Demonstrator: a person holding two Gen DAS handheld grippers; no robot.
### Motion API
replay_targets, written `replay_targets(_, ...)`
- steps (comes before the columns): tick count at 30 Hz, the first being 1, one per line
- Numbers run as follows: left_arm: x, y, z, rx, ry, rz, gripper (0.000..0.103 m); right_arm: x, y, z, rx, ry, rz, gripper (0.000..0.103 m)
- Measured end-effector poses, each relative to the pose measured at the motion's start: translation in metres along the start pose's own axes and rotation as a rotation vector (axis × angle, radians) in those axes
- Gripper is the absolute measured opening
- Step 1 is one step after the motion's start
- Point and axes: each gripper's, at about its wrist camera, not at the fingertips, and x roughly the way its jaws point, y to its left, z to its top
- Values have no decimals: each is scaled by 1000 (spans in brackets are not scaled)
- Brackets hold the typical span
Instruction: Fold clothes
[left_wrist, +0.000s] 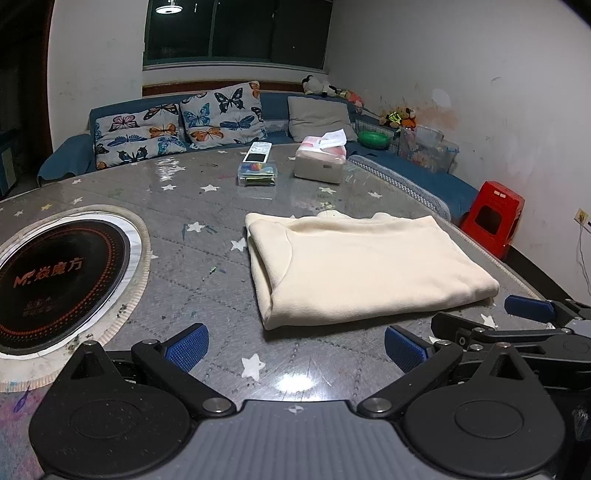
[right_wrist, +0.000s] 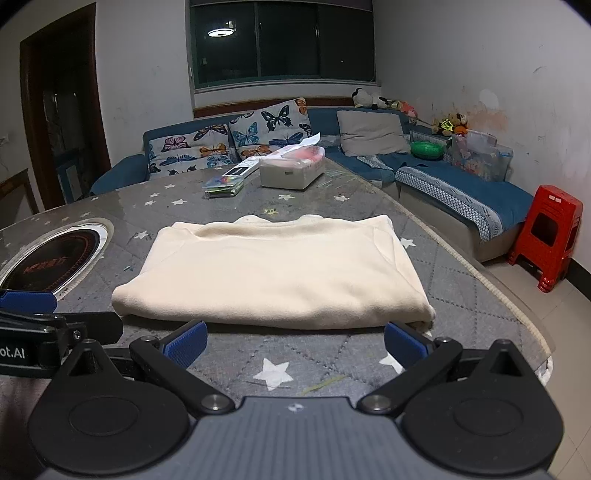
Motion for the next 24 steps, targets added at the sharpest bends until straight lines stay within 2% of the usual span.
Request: replay_targets(24,16,1,8,11,23,1,103,15,0,6,-6,20,5,103)
